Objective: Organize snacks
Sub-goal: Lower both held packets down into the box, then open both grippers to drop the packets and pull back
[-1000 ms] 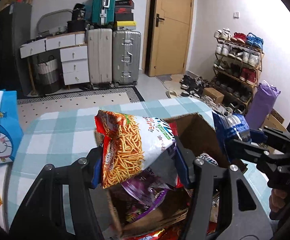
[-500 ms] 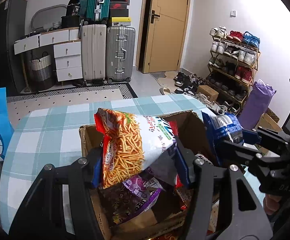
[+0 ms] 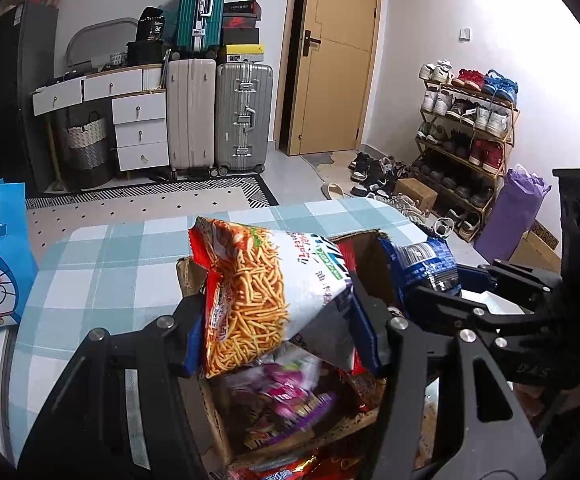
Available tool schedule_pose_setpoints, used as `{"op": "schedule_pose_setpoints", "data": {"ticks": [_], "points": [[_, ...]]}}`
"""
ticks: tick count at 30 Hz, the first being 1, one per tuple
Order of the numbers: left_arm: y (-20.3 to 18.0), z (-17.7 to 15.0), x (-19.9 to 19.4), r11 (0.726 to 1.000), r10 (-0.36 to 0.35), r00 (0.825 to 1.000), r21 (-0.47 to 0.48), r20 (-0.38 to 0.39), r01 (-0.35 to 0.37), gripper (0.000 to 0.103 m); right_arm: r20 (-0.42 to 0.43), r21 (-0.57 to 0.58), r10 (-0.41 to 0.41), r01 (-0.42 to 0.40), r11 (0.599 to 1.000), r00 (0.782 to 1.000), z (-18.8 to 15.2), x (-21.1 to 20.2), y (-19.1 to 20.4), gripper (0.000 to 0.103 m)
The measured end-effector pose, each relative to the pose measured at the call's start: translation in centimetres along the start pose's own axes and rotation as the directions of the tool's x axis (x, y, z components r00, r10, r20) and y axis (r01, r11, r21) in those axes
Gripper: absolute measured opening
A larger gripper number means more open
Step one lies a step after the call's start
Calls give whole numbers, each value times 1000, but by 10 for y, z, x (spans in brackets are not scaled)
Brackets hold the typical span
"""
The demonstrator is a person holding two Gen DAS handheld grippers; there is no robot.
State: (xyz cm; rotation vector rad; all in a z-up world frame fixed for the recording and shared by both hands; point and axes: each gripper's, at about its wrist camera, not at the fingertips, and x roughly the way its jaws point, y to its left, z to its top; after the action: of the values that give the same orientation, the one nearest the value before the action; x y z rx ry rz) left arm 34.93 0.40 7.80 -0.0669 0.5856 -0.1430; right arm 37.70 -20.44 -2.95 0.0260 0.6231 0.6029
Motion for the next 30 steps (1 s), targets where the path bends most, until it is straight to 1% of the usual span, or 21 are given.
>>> {"op": "schedule_pose_setpoints", "data": {"ticks": [7, 9, 12, 15, 17, 18, 21, 22, 23, 25, 27, 28, 29, 30], "points": [[5, -11, -1, 1000, 2, 1000, -11, -29, -3, 56, -14, -5, -7, 6, 1000, 1000, 1, 10, 3, 47], [6, -14, 0, 1000, -2, 999, -15, -33, 2, 56, -20, 1, -12, 12, 1000, 1000, 1, 12, 3, 49], [7, -16, 1, 1000, -7, 999, -10, -44, 6, 56, 2, 0, -26, 26, 1000, 1000, 0, 6, 2, 51], [5, -18, -2, 1000, -6, 999, -9, -44, 5, 56, 15, 2, -29, 29, 1000, 999, 0, -3, 2, 56], [3, -17, -4, 1000, -6, 999, -10, -48, 6, 56, 30, -2, -35, 35, 999, 999, -1, -11, 2, 70], [2, -17, -5, 1000, -5, 999, -11, -48, 5, 57, 38, -4, -37, 37, 999, 999, -2, -15, 1, 72], [-2, -16, -13, 1000, -5, 999, -10, -42, 5, 65, 49, -3, -50, 50, 999, 998, -4, -28, 0, 87], [-2, -16, -17, 1000, -4, 999, -11, -37, 4, 75, 56, 1, -56, 56, 998, 997, -5, -32, -1, 93], [-2, -16, -22, 1000, -3, 1000, -16, -29, 3, 85, 62, 3, -59, 59, 998, 996, -7, -36, -2, 94], [-1, -18, -34, 1000, -9, 1000, -28, -9, 9, 86, 58, 4, -62, 61, 998, 996, -10, -42, -5, 97], [2, -21, -46, 999, -10, 1000, -39, -8, 10, 92, 53, 5, -68, 68, 998, 996, -13, -47, -6, 101], [3, -25, -52, 999, 0, 1000, -48, -4, 0, 98, 54, 7, -72, 72, 997, 996, -16, -50, -7, 102], [5, -27, -59, 999, 9, 1000, -53, 1, -8, 103, 50, 9, -74, 73, 997, 996, -19, -52, -8, 102], [6, -31, -66, 998, 14, 1000, -56, 10, -14, 103, 41, 10, -73, 73, 997, 996, -23, -54, -8, 102]]}}
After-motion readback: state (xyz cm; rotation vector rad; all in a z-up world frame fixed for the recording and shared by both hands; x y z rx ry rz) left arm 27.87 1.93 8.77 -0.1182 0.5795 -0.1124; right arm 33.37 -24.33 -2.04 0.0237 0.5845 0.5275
